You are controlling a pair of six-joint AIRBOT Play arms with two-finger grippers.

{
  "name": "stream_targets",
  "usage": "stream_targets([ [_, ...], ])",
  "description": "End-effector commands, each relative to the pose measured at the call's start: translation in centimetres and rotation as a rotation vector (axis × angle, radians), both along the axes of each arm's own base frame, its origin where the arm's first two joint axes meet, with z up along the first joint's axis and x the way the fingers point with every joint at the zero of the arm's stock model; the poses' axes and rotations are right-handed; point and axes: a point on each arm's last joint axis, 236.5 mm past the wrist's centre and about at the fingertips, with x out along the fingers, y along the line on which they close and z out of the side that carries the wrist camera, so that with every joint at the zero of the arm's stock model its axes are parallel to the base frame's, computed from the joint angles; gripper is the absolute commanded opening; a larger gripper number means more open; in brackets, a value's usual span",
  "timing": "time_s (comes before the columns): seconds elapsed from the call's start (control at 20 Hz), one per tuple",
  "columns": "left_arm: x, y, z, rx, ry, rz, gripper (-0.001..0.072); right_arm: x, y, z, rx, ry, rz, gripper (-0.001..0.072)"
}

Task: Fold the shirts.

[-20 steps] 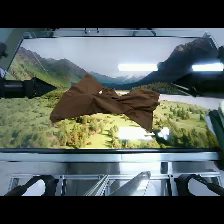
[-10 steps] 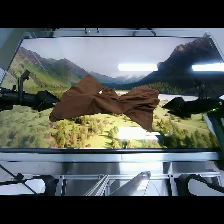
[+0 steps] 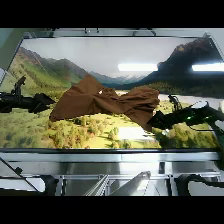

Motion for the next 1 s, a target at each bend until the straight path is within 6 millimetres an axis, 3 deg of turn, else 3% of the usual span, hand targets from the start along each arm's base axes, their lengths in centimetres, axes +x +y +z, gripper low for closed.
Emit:
stream_targets([
  [0.0,1.6,2.7,-0.3,0.099,-0.038,0.046,0.0704,0.6,2.0,-0.9,0.019,-0.009,-0.014,0.0146],
  [0.05,2.3,3.0,-0.3,0.123,-0.059,0.061,0.0704,0.9,2.1,-0.6,0.03,-0.016,-0.023,0.0034],
  [0.25,3.8,2.0,-3.1,0.152,-0.058,0.065,0.0705,1.0,2.2,-0.6,0.03,-0.019,-0.022,0.002],
  [0.45,4.2,-1.9,-5.0,0.078,0.009,-0.064,0.07,1.0,2.2,-0.5,0.031,-0.017,-0.021,0.002],
  [0.5,4.4,-3.1,-5.1,0.054,0.025,-0.113,0.0613,1.0,2.2,-0.5,0.031,-0.017,-0.022,0.002],
  [0.55,4.4,-4.2,-5.3,0.037,0.04,-0.157,0.0456,1.0,2.2,-0.5,0.032,-0.017,-0.022,0.002],
  [0.6,4.3,-5.2,-5.6,0.022,0.059,-0.201,0.0344,1.0,2.3,-0.4,0.037,-0.017,-0.024,0.002],
  [0.7,3.7,-6.7,-6.1,-0.018,0.102,-0.272,0.0212,1.0,2.6,0.1,0.061,-0.013,-0.024,0.002],
  [0.75,3.6,-7.0,-6.2,-0.035,0.123,-0.286,0.0078,0.9,2.7,0.5,0.066,-0.023,-0.014,0.0019],
  [0.8,3.7,-7.1,-6.3,-0.048,0.139,-0.289,0.0014,0.8,2.8,0.9,0.072,-0.035,-0.003,0.002],
  [0.95,4.2,-7.0,-3.7,-0.088,0.129,-0.307,0.0014,1.2,2.9,3.0,0.076,-0.098,0.009,0.0019],
])
